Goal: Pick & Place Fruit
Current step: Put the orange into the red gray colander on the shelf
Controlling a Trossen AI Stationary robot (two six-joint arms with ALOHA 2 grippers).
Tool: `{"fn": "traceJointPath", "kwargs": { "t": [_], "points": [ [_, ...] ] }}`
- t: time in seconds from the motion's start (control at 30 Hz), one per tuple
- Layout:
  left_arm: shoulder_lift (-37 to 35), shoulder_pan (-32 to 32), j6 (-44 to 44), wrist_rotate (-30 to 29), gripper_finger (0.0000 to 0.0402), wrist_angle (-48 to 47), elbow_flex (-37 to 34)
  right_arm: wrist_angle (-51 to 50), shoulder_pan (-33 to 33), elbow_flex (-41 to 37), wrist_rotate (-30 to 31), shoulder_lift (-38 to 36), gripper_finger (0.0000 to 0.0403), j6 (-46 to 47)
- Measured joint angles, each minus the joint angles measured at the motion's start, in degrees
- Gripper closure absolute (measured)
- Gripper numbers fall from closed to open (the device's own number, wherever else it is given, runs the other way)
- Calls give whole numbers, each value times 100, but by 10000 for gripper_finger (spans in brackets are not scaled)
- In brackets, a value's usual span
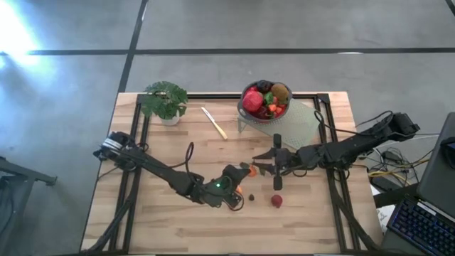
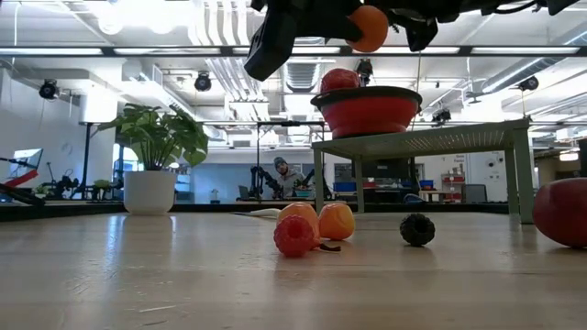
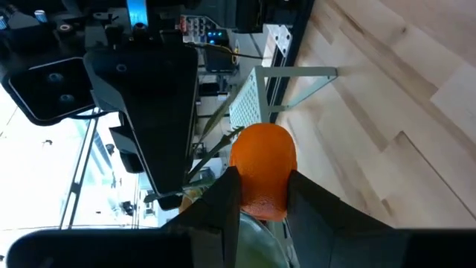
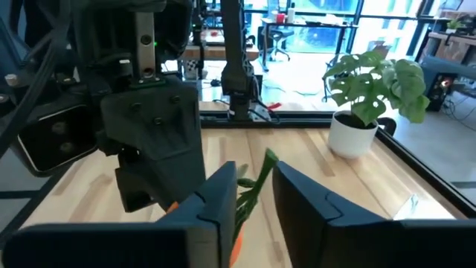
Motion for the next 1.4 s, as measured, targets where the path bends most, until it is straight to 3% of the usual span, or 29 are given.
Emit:
{"fn": "traceJointPath", "kwargs": {
  "t": [0.27, 0.67, 1.07, 1.4],
  "points": [
    [0, 34, 0, -1, 306, -22, 0, -1, 1, 0, -2, 0, 389, -65],
    [0, 32, -259, 22, 251, -23, 0, -68, 0, -4, -10, 0, 394, -58],
    [0, 10, -336, -59, 135, -35, 0, -73, 0, -7, -24, -7, 394, -66],
    [0, -3, -559, -198, 126, -38, 0, -425, -128, -9, -24, -477, 394, -250]
  ]
}}
